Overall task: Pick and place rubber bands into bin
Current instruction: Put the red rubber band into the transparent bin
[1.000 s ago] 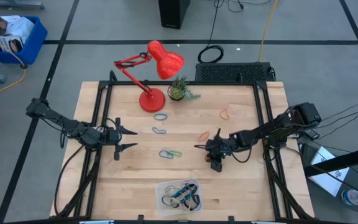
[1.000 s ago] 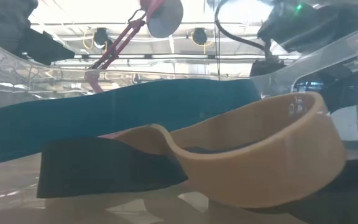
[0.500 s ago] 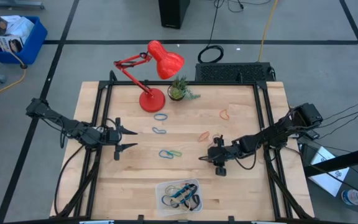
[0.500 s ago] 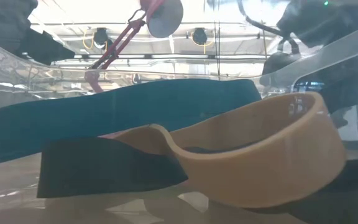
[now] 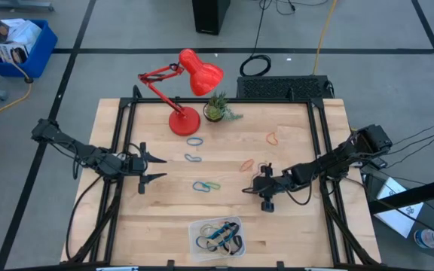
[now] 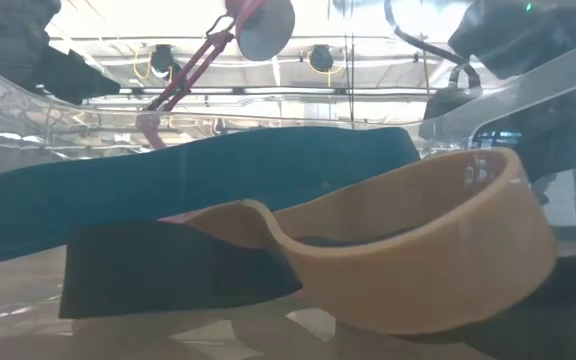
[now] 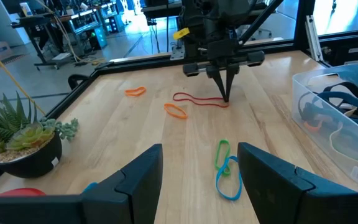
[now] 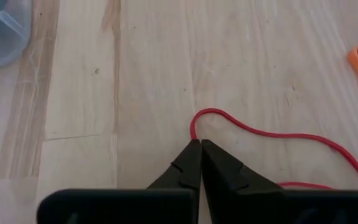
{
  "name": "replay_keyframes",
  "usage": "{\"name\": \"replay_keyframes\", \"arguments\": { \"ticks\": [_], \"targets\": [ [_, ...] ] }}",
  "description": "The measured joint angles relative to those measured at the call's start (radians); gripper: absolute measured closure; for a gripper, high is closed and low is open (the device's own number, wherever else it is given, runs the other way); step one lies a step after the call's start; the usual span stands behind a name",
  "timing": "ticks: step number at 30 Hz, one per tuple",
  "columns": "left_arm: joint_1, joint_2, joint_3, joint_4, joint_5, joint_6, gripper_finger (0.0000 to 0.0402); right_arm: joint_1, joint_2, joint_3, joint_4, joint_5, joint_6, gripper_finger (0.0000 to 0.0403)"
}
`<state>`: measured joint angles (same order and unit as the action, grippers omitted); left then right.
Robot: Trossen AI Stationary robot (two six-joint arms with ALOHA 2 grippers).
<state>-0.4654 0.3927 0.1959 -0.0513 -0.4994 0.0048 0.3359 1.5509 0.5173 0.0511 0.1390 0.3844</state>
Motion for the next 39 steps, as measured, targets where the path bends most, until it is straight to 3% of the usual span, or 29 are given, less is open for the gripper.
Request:
{"name": "replay_keyframes", "arguments": {
  "ticks": [8, 14, 19, 24, 28, 39],
  "targets": [
    [0.000, 0.000, 0.000, 0.000, 0.000, -0.002, 0.0188, 0.001, -0.027, -0.008, 0.220, 0.084, -0.006, 0.0402],
    [0.000, 0.000, 0.000, 0.001, 0.000, -0.006, 0.0188, 0.000, -0.156, -0.006, 0.369, 0.258, -0.029, 0.0403],
    [0.000, 0.000, 0.000, 0.002, 0.000, -0.006, 0.0188, -0.002, -0.294, -0.003, 0.511, 0.356, -0.153, 0.0403],
    [0.000, 0.000, 0.000, 0.002, 0.000, -0.006, 0.0188, -0.002, -0.408, -0.003, 0.642, 0.359, -0.281, 0.0403],
    [0.000, 0.000, 0.000, 0.002, 0.000, -0.005, 0.0188, -0.002, -0.464, -0.003, 0.631, 0.359, -0.302, 0.0403],
    [0.000, 0.000, 0.000, 0.002, 0.000, -0.001, 0.0188, -0.002, -0.474, -0.003, 0.631, 0.360, -0.292, 0.0395]
  ]
}}
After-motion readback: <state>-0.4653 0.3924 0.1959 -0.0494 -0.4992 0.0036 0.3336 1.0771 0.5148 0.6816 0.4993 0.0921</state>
